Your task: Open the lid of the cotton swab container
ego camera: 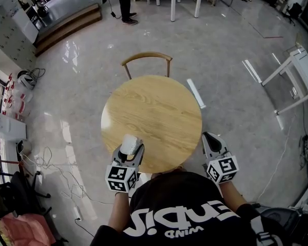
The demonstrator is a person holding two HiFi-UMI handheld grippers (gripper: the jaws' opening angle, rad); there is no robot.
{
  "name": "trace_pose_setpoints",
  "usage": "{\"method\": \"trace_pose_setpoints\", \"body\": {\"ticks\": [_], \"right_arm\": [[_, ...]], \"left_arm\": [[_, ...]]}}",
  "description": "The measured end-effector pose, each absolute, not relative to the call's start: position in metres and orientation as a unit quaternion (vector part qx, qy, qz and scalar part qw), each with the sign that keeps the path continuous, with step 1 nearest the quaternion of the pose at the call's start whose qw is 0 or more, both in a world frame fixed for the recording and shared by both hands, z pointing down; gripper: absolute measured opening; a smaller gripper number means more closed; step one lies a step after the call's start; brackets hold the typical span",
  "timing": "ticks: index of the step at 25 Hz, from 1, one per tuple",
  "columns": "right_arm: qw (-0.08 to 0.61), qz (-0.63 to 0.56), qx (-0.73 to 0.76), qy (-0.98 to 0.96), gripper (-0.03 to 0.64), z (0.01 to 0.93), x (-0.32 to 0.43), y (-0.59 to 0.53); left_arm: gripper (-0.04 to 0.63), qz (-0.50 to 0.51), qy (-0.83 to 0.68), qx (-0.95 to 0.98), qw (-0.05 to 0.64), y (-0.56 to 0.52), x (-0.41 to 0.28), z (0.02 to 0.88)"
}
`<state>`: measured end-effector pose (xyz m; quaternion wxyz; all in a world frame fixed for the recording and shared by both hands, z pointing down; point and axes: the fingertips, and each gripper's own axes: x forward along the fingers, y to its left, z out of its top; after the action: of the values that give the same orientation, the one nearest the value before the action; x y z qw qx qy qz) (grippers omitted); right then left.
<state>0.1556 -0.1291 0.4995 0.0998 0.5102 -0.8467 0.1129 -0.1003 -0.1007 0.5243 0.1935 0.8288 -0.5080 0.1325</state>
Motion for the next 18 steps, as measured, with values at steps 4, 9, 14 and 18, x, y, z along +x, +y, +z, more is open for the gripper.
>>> {"method": "trace_pose_setpoints", "body": {"ticks": [4, 9, 14, 18], "right_arm": [[0.101, 0.112, 0.51, -0.847, 0.011, 0.5, 0.15, -0.131], [0.103, 0.113, 0.51, -0.847, 0.004, 0.505, 0.145, -0.131], [0.104, 0.113, 0.515, -0.843, 0.001, 0.504, 0.147, -0.133], [0.102, 0.111, 0.515, -0.844, 0.0, 0.502, 0.146, -0.136]], "left_arm": [[0.212, 0.13, -0.509, 0.83, 0.19, -0.103, -0.103, 0.524], [0.212, 0.122, -0.52, 0.824, 0.189, -0.103, -0.11, 0.525], [0.212, 0.118, -0.526, 0.821, 0.19, -0.105, -0.113, 0.522], [0.212, 0.118, -0.526, 0.82, 0.19, -0.108, -0.112, 0.52]]}}
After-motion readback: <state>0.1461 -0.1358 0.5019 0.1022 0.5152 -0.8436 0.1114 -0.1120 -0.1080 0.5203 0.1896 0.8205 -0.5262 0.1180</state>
